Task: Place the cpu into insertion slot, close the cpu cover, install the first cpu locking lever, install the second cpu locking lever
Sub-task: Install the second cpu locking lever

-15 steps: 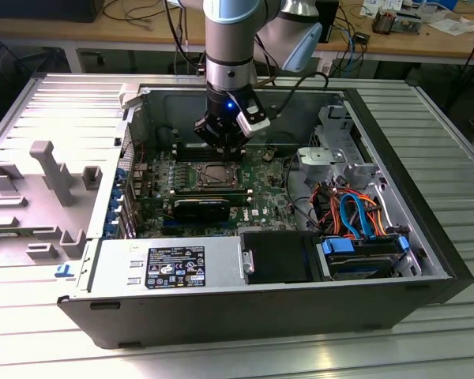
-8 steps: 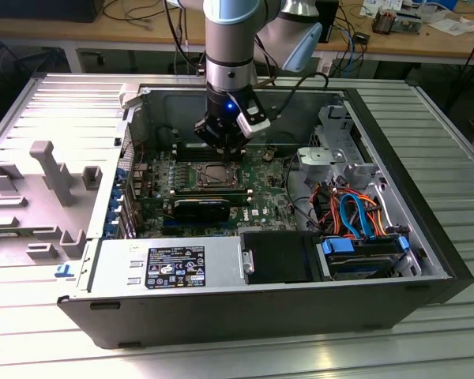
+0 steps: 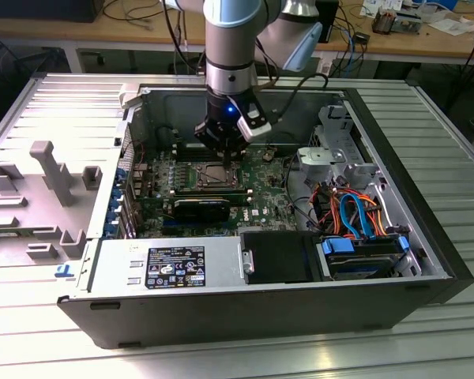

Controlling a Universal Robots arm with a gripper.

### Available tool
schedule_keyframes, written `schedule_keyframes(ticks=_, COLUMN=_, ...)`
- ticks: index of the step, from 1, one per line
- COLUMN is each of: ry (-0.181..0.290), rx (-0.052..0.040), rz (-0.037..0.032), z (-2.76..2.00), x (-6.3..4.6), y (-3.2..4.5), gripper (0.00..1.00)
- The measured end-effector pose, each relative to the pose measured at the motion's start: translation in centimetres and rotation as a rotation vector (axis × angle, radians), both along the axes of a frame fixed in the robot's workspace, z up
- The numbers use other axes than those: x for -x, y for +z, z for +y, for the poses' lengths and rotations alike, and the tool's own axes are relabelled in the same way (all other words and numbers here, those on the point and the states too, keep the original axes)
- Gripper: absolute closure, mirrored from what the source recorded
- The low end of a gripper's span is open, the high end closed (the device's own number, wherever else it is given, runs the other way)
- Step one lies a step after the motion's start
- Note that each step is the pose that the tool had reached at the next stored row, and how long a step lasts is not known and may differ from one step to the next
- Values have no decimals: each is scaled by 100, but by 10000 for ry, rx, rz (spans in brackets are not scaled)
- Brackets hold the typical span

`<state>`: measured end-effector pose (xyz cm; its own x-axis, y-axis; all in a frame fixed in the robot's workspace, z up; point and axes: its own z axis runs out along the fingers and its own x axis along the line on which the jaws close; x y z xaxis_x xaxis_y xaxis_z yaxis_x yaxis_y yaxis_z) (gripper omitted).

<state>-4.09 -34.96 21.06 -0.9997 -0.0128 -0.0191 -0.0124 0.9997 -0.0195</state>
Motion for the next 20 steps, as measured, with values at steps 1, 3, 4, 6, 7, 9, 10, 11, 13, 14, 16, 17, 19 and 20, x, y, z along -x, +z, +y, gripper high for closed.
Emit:
schedule_keyframes(ticks=1, ry=0, rx=0, rz=0, z=-13, x=0, y=0, gripper=89)
schedule_keyframes(ticks=3, ry=0, rx=0, rz=0, z=-50, x=0, y=0, gripper=89)
schedule_keyframes(ticks=4, ry=-2, rx=2, rz=2, z=-52, x=1, y=11, gripper=89)
schedule_keyframes(ticks=6, ry=0, rx=1, rz=4, z=-56, x=0, y=47, gripper=89)
schedule_keyframes(ticks=7, ry=-1, rx=1, rz=4, z=-57, x=0, y=61, gripper=89)
schedule_keyframes(ticks=9, ry=0, rx=2, rz=4, z=-59, x=0, y=96, gripper=89)
schedule_keyframes(ticks=10, ry=-1, rx=2, rz=4, z=-59, x=0, y=115, gripper=89)
schedule_keyframes(ticks=11, ry=0, rx=1, rz=5, z=-60, x=0, y=137, gripper=89)
schedule_keyframes(ticks=13, ry=-1, rx=6, rz=4, z=-60, x=0, y=181, gripper=89)
schedule_keyframes(ticks=14, ry=0, rx=18, rz=4, z=-60, x=0, y=200, gripper=89)
schedule_keyframes(ticks=16, ry=1, rx=38, rz=4, z=-62, x=0, y=201, gripper=89)
schedule_keyframes(ticks=17, ry=-1, rx=45, rz=4, z=-65, x=0, y=201, gripper=89)
schedule_keyframes(ticks=19, ry=0, rx=46, rz=4, z=-84, x=0, y=201, gripper=89)
schedule_keyframes(ticks=20, ry=0, rx=46, rz=4, z=-94, x=0, y=201, gripper=89)
